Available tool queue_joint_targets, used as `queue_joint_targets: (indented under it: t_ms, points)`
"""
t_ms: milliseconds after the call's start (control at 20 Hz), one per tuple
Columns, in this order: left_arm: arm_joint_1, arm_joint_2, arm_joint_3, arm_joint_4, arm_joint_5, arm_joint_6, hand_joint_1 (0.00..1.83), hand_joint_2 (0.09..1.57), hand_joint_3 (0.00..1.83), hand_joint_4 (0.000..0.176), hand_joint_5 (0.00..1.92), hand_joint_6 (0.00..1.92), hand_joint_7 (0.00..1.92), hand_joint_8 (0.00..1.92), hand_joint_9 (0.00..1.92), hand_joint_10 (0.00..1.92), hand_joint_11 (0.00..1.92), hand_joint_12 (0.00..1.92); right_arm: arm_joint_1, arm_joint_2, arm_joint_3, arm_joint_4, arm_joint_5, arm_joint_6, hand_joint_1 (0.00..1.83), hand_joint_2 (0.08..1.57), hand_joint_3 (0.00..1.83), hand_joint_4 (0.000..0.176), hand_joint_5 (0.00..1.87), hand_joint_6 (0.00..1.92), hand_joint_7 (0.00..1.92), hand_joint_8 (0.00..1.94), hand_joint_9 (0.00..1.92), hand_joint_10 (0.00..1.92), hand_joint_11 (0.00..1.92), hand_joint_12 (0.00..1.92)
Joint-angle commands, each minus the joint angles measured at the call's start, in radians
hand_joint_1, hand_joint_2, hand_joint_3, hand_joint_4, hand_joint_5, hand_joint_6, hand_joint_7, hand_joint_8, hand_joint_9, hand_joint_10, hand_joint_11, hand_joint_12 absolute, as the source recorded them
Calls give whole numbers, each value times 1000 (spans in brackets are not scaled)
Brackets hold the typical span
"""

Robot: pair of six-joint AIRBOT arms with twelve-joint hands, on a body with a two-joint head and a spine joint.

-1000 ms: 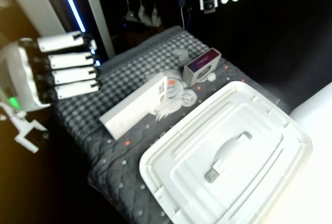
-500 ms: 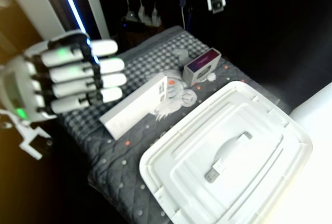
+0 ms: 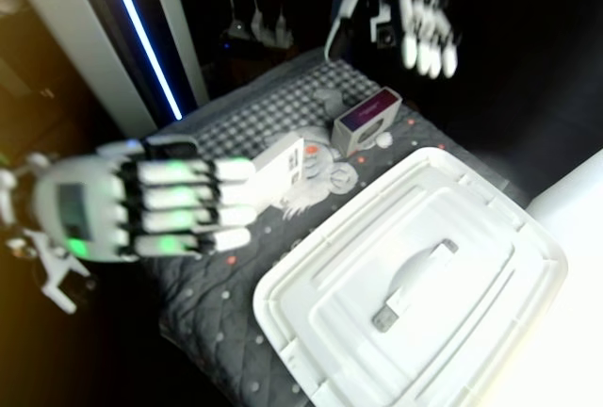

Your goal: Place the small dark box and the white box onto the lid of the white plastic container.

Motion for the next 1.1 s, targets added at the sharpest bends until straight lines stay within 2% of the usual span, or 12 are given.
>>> queue_joint_targets:
  t_ms: [0, 250, 450, 550, 600, 650, 700, 750, 800, 850, 900, 1050]
  points:
    - [-16, -5, 8, 3, -63, -8, 809, 830, 9, 0, 272, 0, 269, 3, 264, 0, 132, 215, 5, 2, 11, 19, 85, 8, 978, 620, 0, 44, 259, 1, 302, 2, 237, 3, 0, 404]
    - [-69, -71, 72, 34, 89, -9, 855, 856, 0, 0, 312, 3, 310, 3, 302, 2, 35, 461, 6, -19, 52, 3, -6, 8, 1039, 660, 2, 90, 251, 4, 296, 5, 264, 5, 0, 496]
    - [-70, -103, 104, 34, 148, -9, 840, 888, 10, 0, 272, 0, 278, 0, 291, 2, 53, 461, 25, -52, 83, -2, -55, 8, 948, 655, 1, 68, 284, 13, 304, 5, 271, 5, 11, 498]
    - [-75, -120, 119, 35, 183, -9, 858, 873, 0, 14, 292, 7, 299, 6, 265, 1, 12, 435, 57, -66, 94, -18, -82, 8, 1058, 704, 6, 2, 337, 8, 370, 8, 323, 10, 80, 531]
    - [-75, -120, 121, 35, 189, -9, 858, 873, 0, 14, 292, 7, 299, 6, 265, 1, 12, 435, 76, -75, 100, -34, -98, 8, 1058, 704, 6, 2, 337, 8, 370, 8, 323, 10, 80, 531]
    - [-72, -120, 123, 34, 195, -10, 891, 871, 0, 20, 310, 2, 300, 1, 259, 0, 15, 377, 89, -86, 107, -47, -110, 8, 1078, 723, 3, 0, 402, 7, 441, 8, 407, 15, 118, 537]
    - [-71, -125, 128, 34, 212, -10, 1044, 921, 3, 0, 482, 8, 532, 12, 470, 21, 98, 443, 99, -96, 113, -55, -115, 8, 1120, 835, 1, 0, 799, 20, 895, 27, 898, 51, 586, 645]
    - [-71, -134, 134, 35, 221, -10, 1044, 921, 3, 0, 482, 8, 532, 12, 470, 21, 98, 443, 99, -99, 116, -55, -115, 8, 1120, 835, 1, 0, 799, 20, 895, 27, 898, 51, 586, 645]
    - [-71, -140, 139, 35, 222, -10, 1230, 970, 2, 0, 720, 25, 804, 29, 789, 51, 426, 535, 100, -101, 116, -57, -115, 8, 1235, 969, 6, 0, 1162, 349, 1194, 444, 1129, 74, 770, 885]
    - [-71, -141, 140, 35, 220, -10, 1251, 1058, 12, 0, 871, 820, 1095, 593, 1023, 18, 676, 584, 100, -102, 116, -59, -115, 8, 1263, 1046, 5, 0, 1337, 204, 965, 1025, 1100, 59, 516, 1259]
    - [-70, -141, 141, 35, 220, -10, 1378, 1084, 2, 0, 909, 937, 1072, 885, 1009, 1007, 805, 904, 100, -102, 116, -62, -115, 9, 1271, 1083, 2, 0, 1362, 10, 946, 1266, 801, 1210, 460, 1850]
    - [-67, -141, 144, 35, 216, -15, 1383, 1074, 0, 0, 952, 887, 1080, 845, 1044, 1028, 786, 1044, 100, -101, 116, -62, -115, 9, 1259, 1077, 0, 0, 1336, 69, 922, 1311, 663, 1624, 472, 1918]
